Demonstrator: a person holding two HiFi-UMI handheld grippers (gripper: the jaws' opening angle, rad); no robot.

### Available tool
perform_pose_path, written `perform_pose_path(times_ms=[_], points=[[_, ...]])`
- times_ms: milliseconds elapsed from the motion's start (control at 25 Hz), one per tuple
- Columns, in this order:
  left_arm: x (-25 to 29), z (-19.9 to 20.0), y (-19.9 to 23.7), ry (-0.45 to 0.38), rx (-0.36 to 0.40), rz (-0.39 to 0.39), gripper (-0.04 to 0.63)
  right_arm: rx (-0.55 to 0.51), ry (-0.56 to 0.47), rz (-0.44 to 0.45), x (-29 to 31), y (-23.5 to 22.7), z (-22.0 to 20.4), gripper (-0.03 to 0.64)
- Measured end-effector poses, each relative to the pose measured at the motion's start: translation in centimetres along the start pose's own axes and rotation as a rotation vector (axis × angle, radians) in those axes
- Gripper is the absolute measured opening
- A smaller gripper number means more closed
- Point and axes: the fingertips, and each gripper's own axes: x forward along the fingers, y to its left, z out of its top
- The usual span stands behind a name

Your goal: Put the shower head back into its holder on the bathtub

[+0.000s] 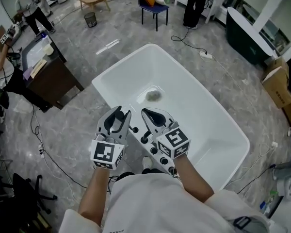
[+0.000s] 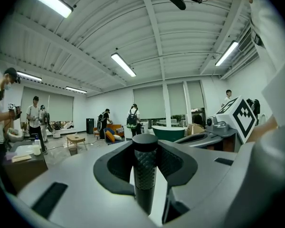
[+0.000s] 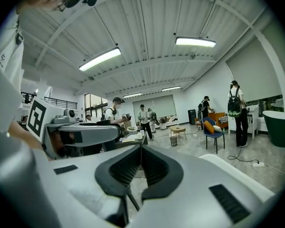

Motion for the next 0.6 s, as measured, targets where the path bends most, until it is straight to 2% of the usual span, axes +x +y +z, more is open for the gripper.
perform_pose_path(times_ms=[320,600], points=[[0.7,-1.9,0.7,0.039,-0.002,0.006,0.133,-0.010,0.027,0.037,1.1,0.1,-1.5,0.020],[1.7,-3.8,0.5,0.063,-0.011,-0.083,0.133,0.019,0.073,-0.045,1.2,-0.5,-3.9,0.020]])
